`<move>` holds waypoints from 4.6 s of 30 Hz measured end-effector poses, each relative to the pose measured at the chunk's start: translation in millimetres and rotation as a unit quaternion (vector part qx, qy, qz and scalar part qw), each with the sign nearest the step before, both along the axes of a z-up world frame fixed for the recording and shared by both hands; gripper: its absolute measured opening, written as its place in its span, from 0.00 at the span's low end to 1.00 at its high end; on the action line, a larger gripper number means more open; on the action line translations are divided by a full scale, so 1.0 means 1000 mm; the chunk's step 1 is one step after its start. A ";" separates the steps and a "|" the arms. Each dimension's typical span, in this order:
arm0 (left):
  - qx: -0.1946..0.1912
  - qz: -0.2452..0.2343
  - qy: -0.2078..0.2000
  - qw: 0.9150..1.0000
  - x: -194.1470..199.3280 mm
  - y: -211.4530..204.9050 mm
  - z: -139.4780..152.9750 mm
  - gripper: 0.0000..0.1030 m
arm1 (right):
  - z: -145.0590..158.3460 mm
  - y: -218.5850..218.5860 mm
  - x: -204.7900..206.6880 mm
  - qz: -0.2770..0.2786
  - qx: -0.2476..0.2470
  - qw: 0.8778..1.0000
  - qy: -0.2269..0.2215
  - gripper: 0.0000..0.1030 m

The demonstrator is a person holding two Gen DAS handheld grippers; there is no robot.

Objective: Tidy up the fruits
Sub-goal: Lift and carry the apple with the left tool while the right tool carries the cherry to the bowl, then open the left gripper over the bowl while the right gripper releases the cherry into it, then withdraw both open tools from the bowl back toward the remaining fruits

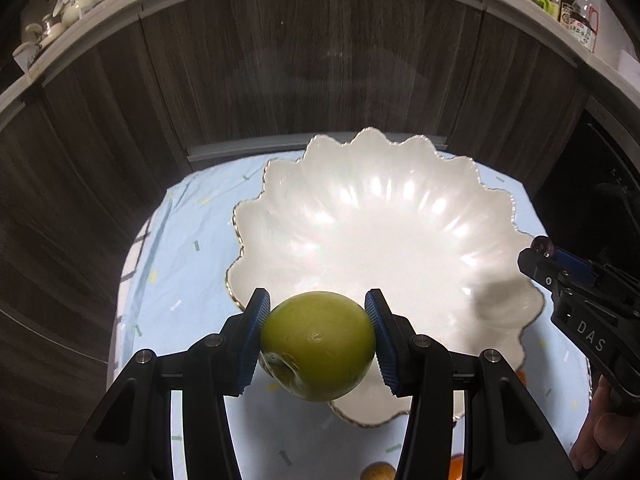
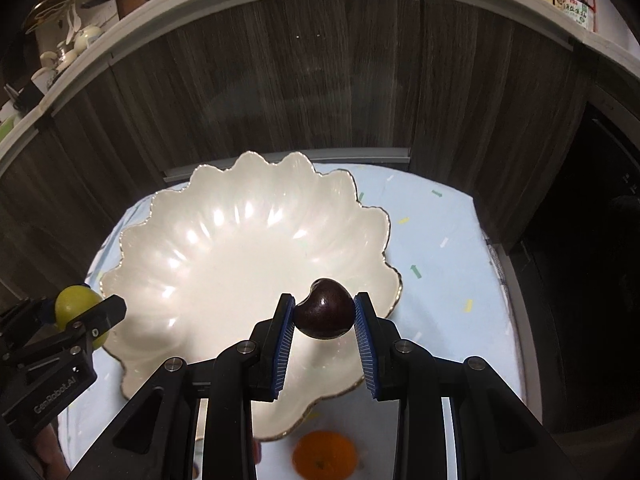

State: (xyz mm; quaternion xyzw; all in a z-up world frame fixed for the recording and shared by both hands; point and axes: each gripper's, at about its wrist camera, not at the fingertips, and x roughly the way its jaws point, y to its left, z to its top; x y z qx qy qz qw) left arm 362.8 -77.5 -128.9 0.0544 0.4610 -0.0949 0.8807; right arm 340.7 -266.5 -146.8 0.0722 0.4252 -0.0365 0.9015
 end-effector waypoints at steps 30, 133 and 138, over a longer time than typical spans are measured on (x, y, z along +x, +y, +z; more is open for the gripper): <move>0.017 0.018 0.009 1.000 0.008 -0.001 -0.010 0.85 | 0.000 -0.001 0.009 -0.014 -0.031 0.999 0.003 0.76; 0.047 -0.010 0.005 0.999 -0.163 0.011 -0.030 0.92 | -0.035 0.010 -0.149 -0.014 -0.052 0.998 0.035 0.78; 0.049 -0.007 0.014 0.999 -0.164 0.012 -0.041 0.91 | -0.041 0.012 -0.149 -0.008 -0.059 0.997 0.039 0.78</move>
